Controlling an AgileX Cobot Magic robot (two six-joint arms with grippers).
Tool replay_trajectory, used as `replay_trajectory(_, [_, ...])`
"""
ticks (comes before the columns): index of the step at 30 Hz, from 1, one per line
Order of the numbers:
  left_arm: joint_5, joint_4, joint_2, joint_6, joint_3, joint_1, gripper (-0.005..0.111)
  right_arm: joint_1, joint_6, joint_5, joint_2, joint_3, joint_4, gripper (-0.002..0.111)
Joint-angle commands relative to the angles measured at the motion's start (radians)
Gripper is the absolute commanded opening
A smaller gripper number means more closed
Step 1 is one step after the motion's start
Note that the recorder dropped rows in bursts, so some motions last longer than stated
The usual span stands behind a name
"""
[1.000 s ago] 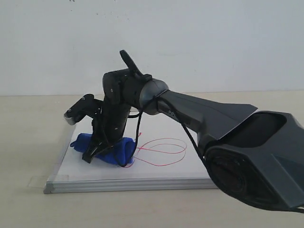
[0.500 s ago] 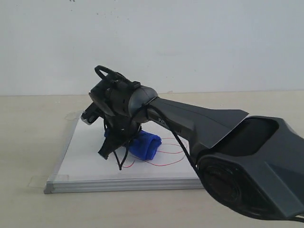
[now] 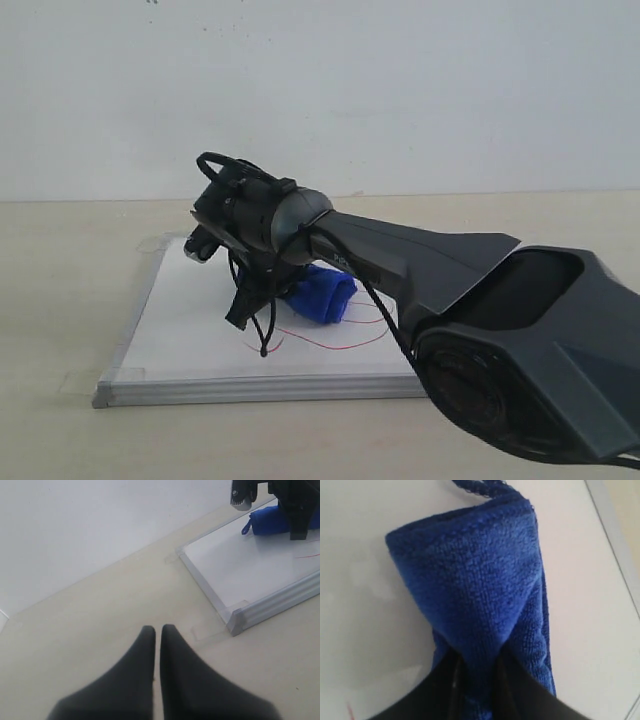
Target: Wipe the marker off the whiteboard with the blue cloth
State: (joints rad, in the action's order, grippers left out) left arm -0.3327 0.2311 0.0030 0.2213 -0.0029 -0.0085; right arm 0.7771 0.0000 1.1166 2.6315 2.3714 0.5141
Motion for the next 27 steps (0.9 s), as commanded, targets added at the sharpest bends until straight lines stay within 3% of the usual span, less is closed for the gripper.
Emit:
replay_trajectory(1, [0.003, -0.002, -0.003, 0.005, 0.003, -0.002, 0.004, -0.009, 0.038, -0.08, 0.006, -0.005, -0.027, 0.0])
replay_trajectory(8, [0.003, -0.002, -0.003, 0.005, 0.003, -0.002, 0.004, -0.009, -0.321, -0.188, 0.008, -0.005, -0.328, 0.0])
replay_trajectory(10, [0.003, -0.002, -0.003, 0.005, 0.003, -0.002, 0.004, -0.009, -0.273, -0.195, 0.008, -0.005, -0.287, 0.0])
replay_trajectory(14, [0.003, -0.002, -0.003, 0.005, 0.003, -0.002, 0.004, -0.009, 0.041, -0.108, 0.008, -0.005, -0.028, 0.0])
replay_trajectory(16, [0.003, -0.002, -0.003, 0.005, 0.003, -0.002, 0.004, -0.009, 0.107, -0.056, 0.008, -0.005, 0.042, 0.0])
replay_trajectory(23, [0.003, -0.002, -0.003, 0.005, 0.003, -0.002, 0.004, -0.009, 0.093, -0.107, 0.008, -0.005, 0.066, 0.0])
replay_trajectory(27, [0.003, -0.002, -0.003, 0.005, 0.003, -0.002, 0.004, 0.009, -0.067, -0.246, 0.008, -0.005, 0.01, 0.0])
